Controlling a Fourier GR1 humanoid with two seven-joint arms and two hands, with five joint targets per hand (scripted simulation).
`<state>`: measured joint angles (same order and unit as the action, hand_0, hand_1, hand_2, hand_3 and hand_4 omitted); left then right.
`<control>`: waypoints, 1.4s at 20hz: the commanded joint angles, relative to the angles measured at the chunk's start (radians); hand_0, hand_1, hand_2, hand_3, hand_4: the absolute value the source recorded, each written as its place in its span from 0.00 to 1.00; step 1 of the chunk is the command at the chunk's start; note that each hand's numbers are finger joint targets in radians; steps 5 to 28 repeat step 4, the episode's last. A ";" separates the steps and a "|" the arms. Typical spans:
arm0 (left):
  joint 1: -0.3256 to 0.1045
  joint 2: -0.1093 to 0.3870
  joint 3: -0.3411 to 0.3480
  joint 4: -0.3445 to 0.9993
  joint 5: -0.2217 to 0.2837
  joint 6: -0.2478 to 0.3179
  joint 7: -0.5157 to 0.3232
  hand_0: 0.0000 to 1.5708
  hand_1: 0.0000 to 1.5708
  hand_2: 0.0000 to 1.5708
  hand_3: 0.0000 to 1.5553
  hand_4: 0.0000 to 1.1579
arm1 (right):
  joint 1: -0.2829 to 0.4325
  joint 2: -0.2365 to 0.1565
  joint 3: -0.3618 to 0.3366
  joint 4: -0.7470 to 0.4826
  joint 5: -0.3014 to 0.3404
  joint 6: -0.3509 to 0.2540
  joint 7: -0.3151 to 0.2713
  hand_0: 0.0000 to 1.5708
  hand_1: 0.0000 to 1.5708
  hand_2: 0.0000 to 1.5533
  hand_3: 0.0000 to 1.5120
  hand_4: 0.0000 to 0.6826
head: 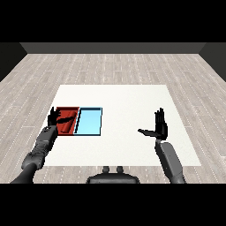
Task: Pick the red can and put it in the red box
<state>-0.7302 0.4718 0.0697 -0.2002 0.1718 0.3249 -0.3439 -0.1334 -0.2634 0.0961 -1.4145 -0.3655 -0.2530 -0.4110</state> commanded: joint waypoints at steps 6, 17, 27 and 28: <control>0.045 -0.087 0.040 -0.236 0.082 -0.160 -0.197 0.00 0.00 0.00 0.00 0.00 | 0.049 -0.009 0.027 -0.050 0.014 0.049 -0.032 0.00 0.00 0.00 0.00 0.00; 0.045 -0.087 0.040 -0.236 0.082 -0.160 -0.197 0.00 0.00 0.00 0.00 0.00 | 0.049 -0.009 0.027 -0.050 0.014 0.049 -0.032 0.00 0.00 0.00 0.00 0.00; 0.045 -0.087 0.040 -0.236 0.082 -0.160 -0.197 0.00 0.00 0.00 0.00 0.00 | 0.049 -0.009 0.027 -0.050 0.014 0.049 -0.032 0.00 0.00 0.00 0.00 0.00; 0.045 -0.087 0.040 -0.236 0.082 -0.160 -0.197 0.00 0.00 0.00 0.00 0.00 | 0.049 -0.009 0.027 -0.050 0.014 0.049 -0.032 0.00 0.00 0.00 0.00 0.00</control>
